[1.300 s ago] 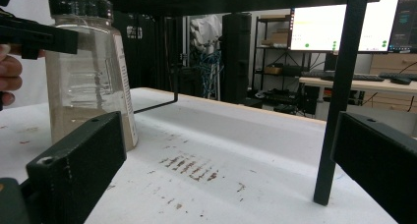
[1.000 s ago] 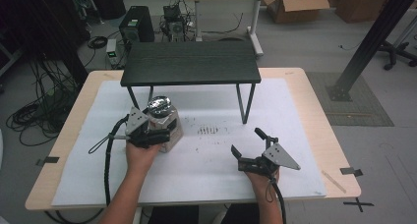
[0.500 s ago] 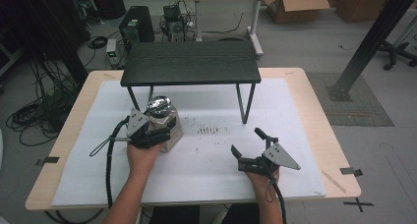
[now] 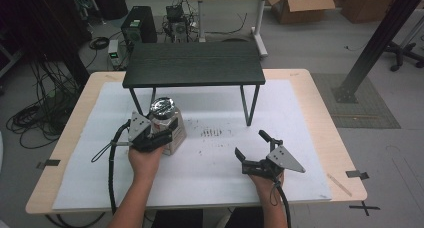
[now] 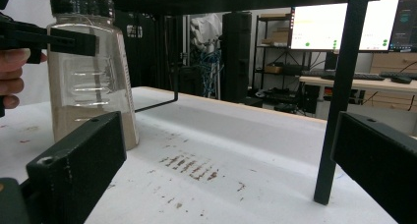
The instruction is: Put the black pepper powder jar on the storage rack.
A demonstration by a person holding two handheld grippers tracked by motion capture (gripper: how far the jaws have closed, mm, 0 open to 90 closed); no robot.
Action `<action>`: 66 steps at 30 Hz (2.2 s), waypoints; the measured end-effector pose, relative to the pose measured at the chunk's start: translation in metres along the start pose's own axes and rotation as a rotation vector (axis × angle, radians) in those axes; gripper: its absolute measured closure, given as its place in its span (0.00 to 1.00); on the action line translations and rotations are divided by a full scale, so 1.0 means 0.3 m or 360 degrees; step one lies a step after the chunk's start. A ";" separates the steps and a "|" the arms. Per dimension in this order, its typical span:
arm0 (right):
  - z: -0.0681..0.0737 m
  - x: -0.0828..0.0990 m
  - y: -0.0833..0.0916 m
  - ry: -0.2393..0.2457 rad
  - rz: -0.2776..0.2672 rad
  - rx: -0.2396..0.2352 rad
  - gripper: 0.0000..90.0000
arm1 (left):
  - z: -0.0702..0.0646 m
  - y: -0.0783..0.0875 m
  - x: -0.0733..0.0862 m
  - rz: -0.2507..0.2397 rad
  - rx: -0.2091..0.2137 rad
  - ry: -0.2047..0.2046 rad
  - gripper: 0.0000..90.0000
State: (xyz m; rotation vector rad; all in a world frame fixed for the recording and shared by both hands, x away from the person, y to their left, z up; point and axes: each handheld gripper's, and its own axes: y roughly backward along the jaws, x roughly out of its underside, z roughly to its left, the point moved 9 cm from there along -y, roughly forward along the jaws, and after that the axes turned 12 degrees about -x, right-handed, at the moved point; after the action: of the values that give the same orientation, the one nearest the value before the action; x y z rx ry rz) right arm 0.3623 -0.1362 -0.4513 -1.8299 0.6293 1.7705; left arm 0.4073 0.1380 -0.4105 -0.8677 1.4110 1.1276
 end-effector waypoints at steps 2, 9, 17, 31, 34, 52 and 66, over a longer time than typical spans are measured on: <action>0.000 0.000 0.000 0.0000 0.0000 0.0000 0.00 | 0.001 0.000 0.000 0.0003 0.0001 0.0006 0.25; 0.001 0.000 0.000 0.0004 0.0000 0.0001 0.00 | 0.002 0.000 -0.001 0.0016 0.0015 -0.0002 0.25; 0.001 0.000 0.000 0.0005 0.0000 0.0001 0.00 | 0.005 -0.001 -0.002 0.0036 0.0032 -0.0007 0.25; 0.001 -0.001 0.001 0.0004 -0.0004 0.0000 0.00 | -0.006 0.013 -0.018 0.0019 0.0102 -0.0010 0.25; 0.001 -0.001 0.001 0.0005 -0.0004 0.0000 0.00 | -0.017 0.023 -0.034 0.0010 0.0126 -0.0024 0.25; 0.001 -0.001 0.001 0.0010 -0.0005 -0.0001 0.00 | -0.065 0.099 -0.218 -0.0059 0.0313 -0.0042 0.25; 0.001 0.000 0.001 0.0005 -0.0002 -0.0002 0.00 | -0.062 0.120 -0.365 -0.0075 0.0413 -0.0091 0.25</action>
State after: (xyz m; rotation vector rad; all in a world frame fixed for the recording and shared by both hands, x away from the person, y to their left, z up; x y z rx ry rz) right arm 0.3619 -0.1362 -0.4512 -1.8341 0.6278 1.7681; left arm 0.3847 0.1220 -0.2971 -0.6753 1.4442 0.9028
